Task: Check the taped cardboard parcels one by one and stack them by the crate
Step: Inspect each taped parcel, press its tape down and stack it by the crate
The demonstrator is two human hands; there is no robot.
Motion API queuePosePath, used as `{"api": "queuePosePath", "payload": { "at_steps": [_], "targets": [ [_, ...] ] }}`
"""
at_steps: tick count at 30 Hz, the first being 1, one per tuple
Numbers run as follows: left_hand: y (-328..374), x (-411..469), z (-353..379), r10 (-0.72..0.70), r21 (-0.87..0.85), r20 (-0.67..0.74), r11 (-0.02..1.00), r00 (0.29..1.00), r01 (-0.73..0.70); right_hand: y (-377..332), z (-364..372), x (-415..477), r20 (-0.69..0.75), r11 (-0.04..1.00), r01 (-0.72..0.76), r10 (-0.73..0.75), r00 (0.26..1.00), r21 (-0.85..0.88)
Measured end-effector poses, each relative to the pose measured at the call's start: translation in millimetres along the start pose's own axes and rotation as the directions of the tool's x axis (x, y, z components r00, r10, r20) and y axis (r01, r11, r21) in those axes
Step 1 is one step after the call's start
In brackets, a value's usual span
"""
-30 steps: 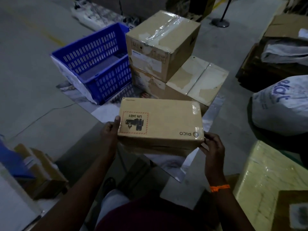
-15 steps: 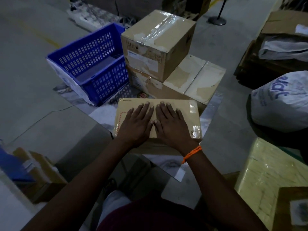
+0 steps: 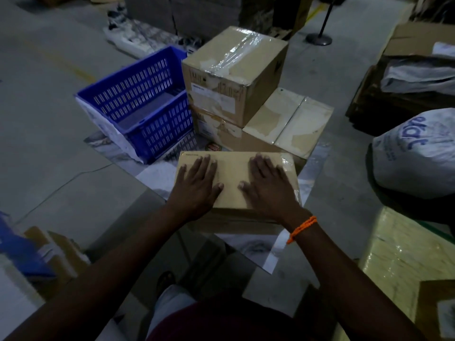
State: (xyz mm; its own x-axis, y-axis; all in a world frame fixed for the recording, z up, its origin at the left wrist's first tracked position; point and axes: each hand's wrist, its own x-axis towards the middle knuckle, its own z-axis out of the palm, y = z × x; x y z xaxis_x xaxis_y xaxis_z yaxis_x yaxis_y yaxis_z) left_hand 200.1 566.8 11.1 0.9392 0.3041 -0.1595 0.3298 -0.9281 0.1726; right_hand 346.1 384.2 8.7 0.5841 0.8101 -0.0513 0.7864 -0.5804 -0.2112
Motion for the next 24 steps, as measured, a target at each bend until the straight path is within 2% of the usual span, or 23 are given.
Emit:
{"api": "queuePosePath", "payload": {
  "at_steps": [4, 10, 14, 16, 18, 21, 22, 24],
  "targets": [
    [-25.9, -1.2, -2.3, -0.041, 0.024, 0.011, 0.999, 0.999, 0.041, 32.8, 0.7, -6.5, -0.107, 0.989, -0.133, 0.126, 0.986, -0.06],
    [-28.3, -5.1, 7.2, -0.04, -0.075, -0.025, 0.996, 0.999, 0.038, 32.3, 6.5, -11.8, -0.143, 0.991, -0.126, 0.118, 0.983, -0.049],
    [-31.7, -1.4, 8.4, -0.016, -0.091, -0.048, 0.996, 0.999, 0.011, 34.8, 8.1, -8.6, -0.135, 0.992, -0.124, 0.123, 0.983, -0.001],
    [-32.9, 0.7, 9.7, -0.005, -0.097, -0.048, 0.995, 0.999, 0.0, 34.1, 7.4, -8.1, -0.179, 0.993, -0.118, 0.121, 0.976, 0.027],
    [-32.0, -2.1, 10.8, -0.008, -0.111, -0.06, 0.994, 0.998, 0.001, 32.8, 4.8, -12.2, -0.252, 0.971, -0.148, 0.193, 0.948, 0.187],
    [-29.6, -9.9, 11.2, -0.073, -0.227, -0.102, 0.973, 0.992, 0.048, 31.3, 10.2, -37.9, -0.356, 0.811, -0.142, 0.398, 0.846, 0.568],
    [-27.9, -11.7, 10.4, -0.132, -0.324, -0.14, 0.943, 0.981, 0.08, 30.9, 15.0, -49.5, -0.316, 0.72, -0.166, 0.484, 0.816, 0.674],
    [-24.2, -16.6, 8.7, -0.291, -0.559, -0.238, 0.821, 0.927, 0.115, 29.4, 22.4, -68.8, -0.142, 0.541, -0.258, 0.589, 0.795, 0.801]
  ]
}}
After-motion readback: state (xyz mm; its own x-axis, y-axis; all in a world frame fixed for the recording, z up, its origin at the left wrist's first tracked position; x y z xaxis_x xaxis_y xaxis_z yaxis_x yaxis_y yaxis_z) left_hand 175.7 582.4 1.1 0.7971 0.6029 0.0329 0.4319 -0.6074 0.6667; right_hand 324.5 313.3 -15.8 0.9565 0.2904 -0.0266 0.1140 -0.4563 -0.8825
